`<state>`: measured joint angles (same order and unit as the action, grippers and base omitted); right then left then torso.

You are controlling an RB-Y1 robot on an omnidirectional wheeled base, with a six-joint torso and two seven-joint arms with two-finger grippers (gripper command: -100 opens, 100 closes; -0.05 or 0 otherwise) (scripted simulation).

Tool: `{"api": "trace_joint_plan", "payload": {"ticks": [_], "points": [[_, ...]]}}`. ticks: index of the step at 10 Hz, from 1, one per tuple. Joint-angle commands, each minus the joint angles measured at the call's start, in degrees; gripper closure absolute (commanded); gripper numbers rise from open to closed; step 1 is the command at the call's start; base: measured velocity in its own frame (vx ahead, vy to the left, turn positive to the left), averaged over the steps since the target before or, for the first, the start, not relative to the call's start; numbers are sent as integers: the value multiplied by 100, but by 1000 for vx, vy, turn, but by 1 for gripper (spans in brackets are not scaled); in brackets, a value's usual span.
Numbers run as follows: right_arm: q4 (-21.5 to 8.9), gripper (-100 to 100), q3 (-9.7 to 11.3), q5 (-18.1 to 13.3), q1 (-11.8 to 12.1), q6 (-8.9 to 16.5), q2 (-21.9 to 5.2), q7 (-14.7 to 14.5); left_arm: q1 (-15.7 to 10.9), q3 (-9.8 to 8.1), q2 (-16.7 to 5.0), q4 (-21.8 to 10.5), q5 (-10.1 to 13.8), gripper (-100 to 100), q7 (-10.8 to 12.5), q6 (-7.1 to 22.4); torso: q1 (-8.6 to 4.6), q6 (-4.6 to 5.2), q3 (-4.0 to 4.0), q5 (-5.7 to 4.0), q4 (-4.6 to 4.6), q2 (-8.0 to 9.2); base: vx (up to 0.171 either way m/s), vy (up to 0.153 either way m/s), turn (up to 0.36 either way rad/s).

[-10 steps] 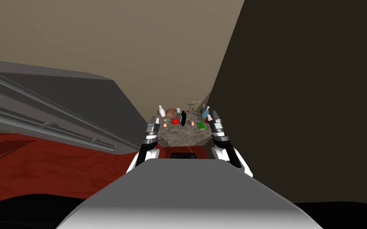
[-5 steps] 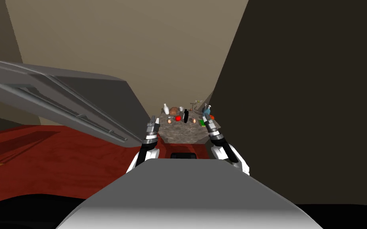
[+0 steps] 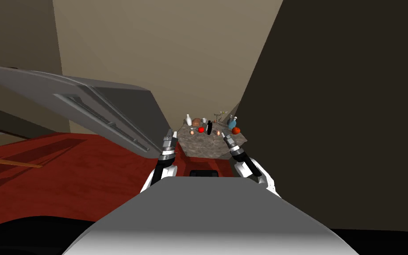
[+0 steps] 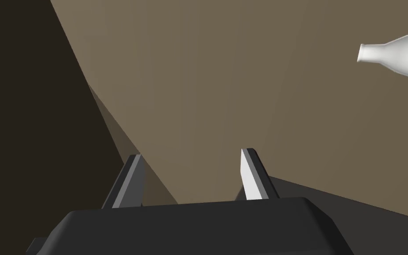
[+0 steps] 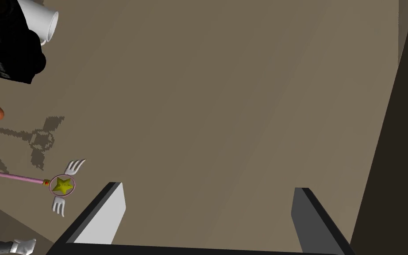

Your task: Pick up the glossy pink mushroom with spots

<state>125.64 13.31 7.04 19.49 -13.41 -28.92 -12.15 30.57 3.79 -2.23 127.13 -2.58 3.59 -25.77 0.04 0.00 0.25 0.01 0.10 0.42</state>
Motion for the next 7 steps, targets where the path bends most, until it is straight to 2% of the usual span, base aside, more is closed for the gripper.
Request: {"api": "trace_joint_plan", "payload": {"ticks": [1, 2, 3, 4, 5, 6, 7], "points": [[-17, -100, 53, 84, -24, 108, -241, -30, 0, 0, 0, 0, 0, 0, 0, 0, 0, 0, 0, 0, 0, 0, -100, 34, 81], [-159, -100, 201, 234, -111, 257, -438, -82, 1, 0, 0, 0, 0, 0, 0, 0, 0, 3, -1, 0, 0, -4, -130, 74, 133], [-159, -100, 201, 234, -111, 257, -571, -82, 0, 0, 0, 0, 0, 0, 0, 0, 12, 1, 2, 2, 1, 4, -93, 54, 83], [-305, -100, 352, 388, -190, 406, -795, -123, 1, 0, 0, 0, 0, 0, 0, 0, 7, 3, -1, 3, 1, -5, -88, 30, 159], [-305, -100, 352, 388, -190, 406, -910, -123, 0, 0, 0, 0, 0, 0, 0, 0, 0, 0, -4, 1, -1, -8, -89, 30, 94], [-455, -100, 503, 545, -259, 553, -1122, -152, 1, 0, 0, 0, 0, 0, 0, 0, -3, 3, -5, 0, -1, -9, -102, 73, 146], [-455, -100, 503, 545, -259, 553, -1256, -152, 0, 0, 0, 0, 0, 0, 0, 0, 10, 1, -3, 2, -1, -6, -85, 59, 90]]}}
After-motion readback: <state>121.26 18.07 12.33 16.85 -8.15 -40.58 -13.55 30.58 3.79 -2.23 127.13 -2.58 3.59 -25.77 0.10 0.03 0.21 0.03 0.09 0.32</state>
